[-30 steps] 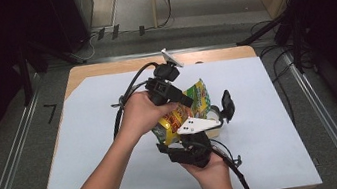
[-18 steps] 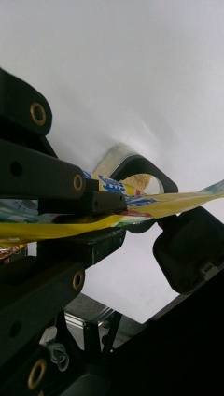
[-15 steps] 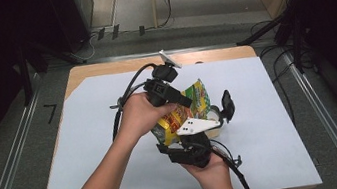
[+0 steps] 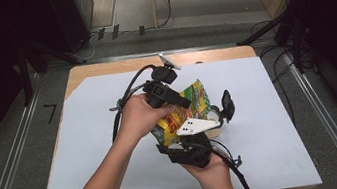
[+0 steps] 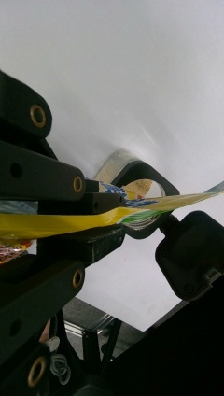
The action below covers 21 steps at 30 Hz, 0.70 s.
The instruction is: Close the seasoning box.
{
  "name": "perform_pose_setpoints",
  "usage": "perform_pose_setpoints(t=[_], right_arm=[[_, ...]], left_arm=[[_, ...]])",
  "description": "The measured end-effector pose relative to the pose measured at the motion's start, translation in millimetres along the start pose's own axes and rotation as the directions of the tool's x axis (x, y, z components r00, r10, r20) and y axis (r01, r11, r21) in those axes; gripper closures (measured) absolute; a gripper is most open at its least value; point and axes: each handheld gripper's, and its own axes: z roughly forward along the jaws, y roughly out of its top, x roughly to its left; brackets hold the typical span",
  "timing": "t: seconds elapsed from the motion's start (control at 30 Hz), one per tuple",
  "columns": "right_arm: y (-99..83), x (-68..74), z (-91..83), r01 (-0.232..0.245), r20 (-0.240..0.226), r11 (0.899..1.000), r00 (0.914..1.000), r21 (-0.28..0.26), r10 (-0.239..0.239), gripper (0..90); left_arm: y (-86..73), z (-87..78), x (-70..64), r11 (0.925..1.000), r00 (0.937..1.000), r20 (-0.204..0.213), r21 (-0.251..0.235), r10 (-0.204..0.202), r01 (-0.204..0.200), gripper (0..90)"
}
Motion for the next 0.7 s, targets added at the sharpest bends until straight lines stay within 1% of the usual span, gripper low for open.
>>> perform_pose_setpoints(t=[0.17,0.4,0.43,0.5,0.7], right_arm=[[0.2,-0.4,-0.4,-0.002,-0.005,1.000,1.0000,-0.002,0.002,60.2],[0.8,-0.8,-1.3,0.002,-0.006,1.000,1.0000,-0.002,-0.002,60.2],[0.8,-0.8,-1.2,0.002,-0.007,1.000,1.0000,-0.001,-0.002,60.2],[0.8,-0.9,-1.1,0.002,-0.007,1.000,1.0000,-0.001,-0.002,60.2],[1.0,-1.3,-1.5,0.002,-0.011,1.000,0.9999,-0.001,-0.002,60.2]], left_arm=[[0.4,0.1,0.8,1.0000,1.0000,0.008,0.001,-0.005,0.005,83.2],[0.3,0.4,1.2,1.0000,1.0000,0.004,0.006,-0.001,0.001,82.6],[0.3,0.4,1.4,1.0000,1.0000,0.006,0.006,-0.003,0.003,82.6],[0.5,0.4,2.1,0.9998,0.9997,0.015,0.007,-0.019,0.019,82.0],[0.7,0.4,3.1,0.9997,0.9995,0.021,0.008,-0.023,0.023,80.7]])
